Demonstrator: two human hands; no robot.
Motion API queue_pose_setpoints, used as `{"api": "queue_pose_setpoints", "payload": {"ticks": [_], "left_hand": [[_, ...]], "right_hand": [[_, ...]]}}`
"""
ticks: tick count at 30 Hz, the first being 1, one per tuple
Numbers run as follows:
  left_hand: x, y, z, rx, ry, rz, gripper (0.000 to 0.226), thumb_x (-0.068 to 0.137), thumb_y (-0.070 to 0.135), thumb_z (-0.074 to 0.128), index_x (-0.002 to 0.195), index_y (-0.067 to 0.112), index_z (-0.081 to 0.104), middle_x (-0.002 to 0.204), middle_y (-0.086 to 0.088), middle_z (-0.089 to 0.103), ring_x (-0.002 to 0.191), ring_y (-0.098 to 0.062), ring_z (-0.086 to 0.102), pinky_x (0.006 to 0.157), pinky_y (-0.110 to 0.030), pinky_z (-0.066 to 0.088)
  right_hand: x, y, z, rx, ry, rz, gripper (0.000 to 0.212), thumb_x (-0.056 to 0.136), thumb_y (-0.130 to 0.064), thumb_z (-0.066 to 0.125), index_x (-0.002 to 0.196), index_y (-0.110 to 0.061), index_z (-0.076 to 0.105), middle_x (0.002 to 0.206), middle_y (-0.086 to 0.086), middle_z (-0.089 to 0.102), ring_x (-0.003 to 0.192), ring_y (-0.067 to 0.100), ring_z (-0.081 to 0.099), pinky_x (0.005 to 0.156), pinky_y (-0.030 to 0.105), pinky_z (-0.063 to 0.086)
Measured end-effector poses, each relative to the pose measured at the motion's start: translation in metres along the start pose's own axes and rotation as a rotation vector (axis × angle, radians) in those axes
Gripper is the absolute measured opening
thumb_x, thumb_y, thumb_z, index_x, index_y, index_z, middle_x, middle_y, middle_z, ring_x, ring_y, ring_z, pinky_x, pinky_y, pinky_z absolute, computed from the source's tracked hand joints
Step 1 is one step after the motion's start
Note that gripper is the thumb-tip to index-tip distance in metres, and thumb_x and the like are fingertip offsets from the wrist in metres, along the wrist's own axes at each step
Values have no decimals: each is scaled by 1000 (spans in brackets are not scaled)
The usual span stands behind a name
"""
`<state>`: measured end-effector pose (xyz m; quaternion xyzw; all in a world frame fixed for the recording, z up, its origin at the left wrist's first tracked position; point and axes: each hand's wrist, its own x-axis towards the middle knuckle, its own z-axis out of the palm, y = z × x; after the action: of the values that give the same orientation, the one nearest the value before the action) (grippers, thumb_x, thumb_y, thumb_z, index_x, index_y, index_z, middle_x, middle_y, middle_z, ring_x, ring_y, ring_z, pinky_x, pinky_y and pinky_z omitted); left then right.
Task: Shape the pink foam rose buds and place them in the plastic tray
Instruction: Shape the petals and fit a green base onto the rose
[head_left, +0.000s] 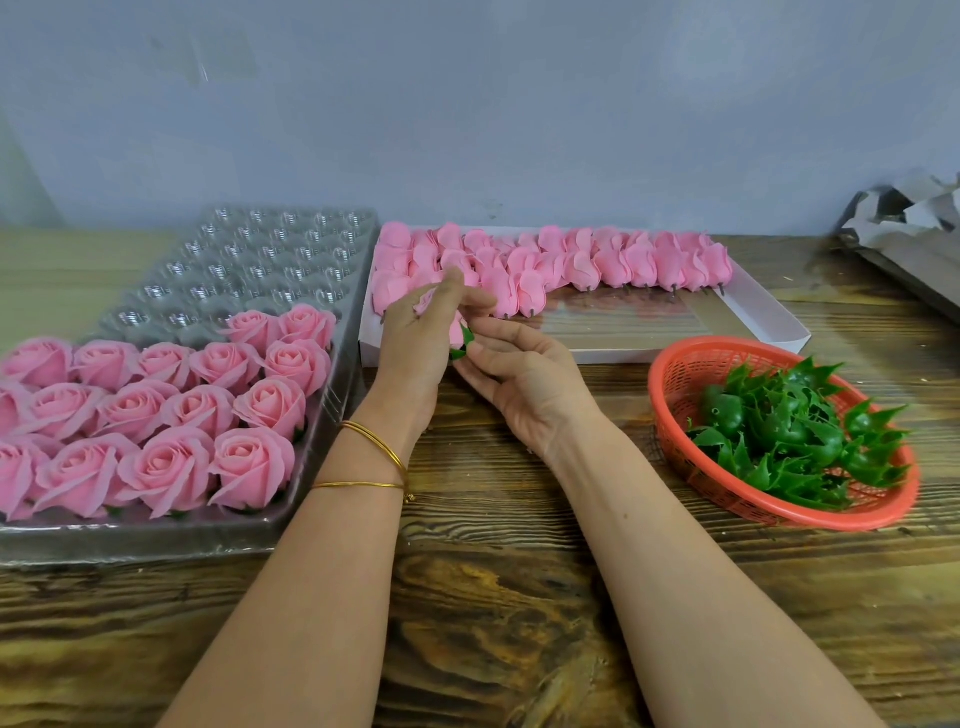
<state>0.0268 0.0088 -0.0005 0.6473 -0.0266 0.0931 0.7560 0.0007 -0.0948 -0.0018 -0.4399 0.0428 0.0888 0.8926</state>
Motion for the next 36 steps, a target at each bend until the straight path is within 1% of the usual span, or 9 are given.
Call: {"api": "queue_pose_setpoints", "payload": {"ticks": [5, 8, 11, 16, 20, 22, 25, 29, 36], "left_hand": [[-1, 1, 1, 32, 5, -3, 44, 97, 33, 52, 59, 25, 73, 70, 4, 71, 80, -13, 66, 79, -33, 48], [-1, 2, 1, 6, 3, -15, 45, 97, 31, 52, 56, 25, 71, 72, 2, 71, 81, -17, 65, 85, -40, 50], [-2, 3, 1, -59, 3, -22, 49, 98, 29, 51, 52, 22, 67, 71, 1, 71, 78, -13, 66, 84, -36, 50], [0, 3, 1, -133, 41, -43, 50, 97, 29, 53, 48, 22, 63, 64, 0, 66, 70, -13, 63, 77, -31, 48], [0, 2, 0, -113, 48, -38, 49, 95, 35, 54, 48, 22, 62, 61, 0, 64, 69, -13, 60, 75, -31, 48], [1, 2, 0, -100, 45, -34, 48, 93, 37, 55, 48, 22, 62, 60, 1, 64, 67, -11, 61, 72, -28, 48], [1, 1, -2, -106, 19, -19, 44, 95, 33, 55, 54, 21, 67, 64, 0, 67, 68, -11, 63, 68, -25, 50], [1, 2, -3, -132, -12, -34, 37, 96, 34, 55, 69, 20, 76, 83, -3, 74, 79, -14, 66, 66, -22, 52], [0, 4, -3, -127, -19, -57, 36, 96, 35, 55, 72, 22, 77, 90, -2, 75, 82, -13, 66, 70, -24, 52]], "right_hand": [[-2, 0, 1, 2, -11, -14, 26, 84, 23, 52, 93, 0, 62, 70, 5, 72, 70, 14, 71, 77, 29, 59], [-2, -1, 2, -4, -31, -23, 28, 84, 23, 51, 105, 6, 60, 85, 6, 73, 81, 16, 70, 85, 33, 57], [-2, -1, 4, 7, -24, -8, 21, 87, 18, 52, 95, 1, 61, 88, 2, 72, 83, 14, 68, 91, 35, 54], [-2, -4, 4, -4, -18, 48, 11, 92, 6, 54, 89, -1, 61, 80, 8, 66, 76, 16, 65, 86, 31, 56], [-4, -6, 5, -69, 7, 105, 10, 95, -2, 54, 89, -3, 62, 74, 13, 66, 66, 19, 68, 68, 28, 61], [-5, -5, 6, -87, -1, 125, 10, 96, -3, 53, 91, -2, 62, 69, 12, 67, 63, 18, 70, 65, 27, 61], [-5, -5, 4, -91, -20, 123, 12, 96, -1, 53, 88, -2, 62, 73, 14, 67, 68, 19, 69, 72, 27, 60], [-5, -5, 3, -92, -70, 125, 15, 94, 4, 53, 100, 0, 66, 86, 13, 69, 77, 18, 67, 77, 25, 58], [-5, -3, 2, -54, -64, 86, 21, 89, 12, 54, 100, 0, 66, 89, 9, 71, 83, 16, 68, 85, 26, 56]]}}
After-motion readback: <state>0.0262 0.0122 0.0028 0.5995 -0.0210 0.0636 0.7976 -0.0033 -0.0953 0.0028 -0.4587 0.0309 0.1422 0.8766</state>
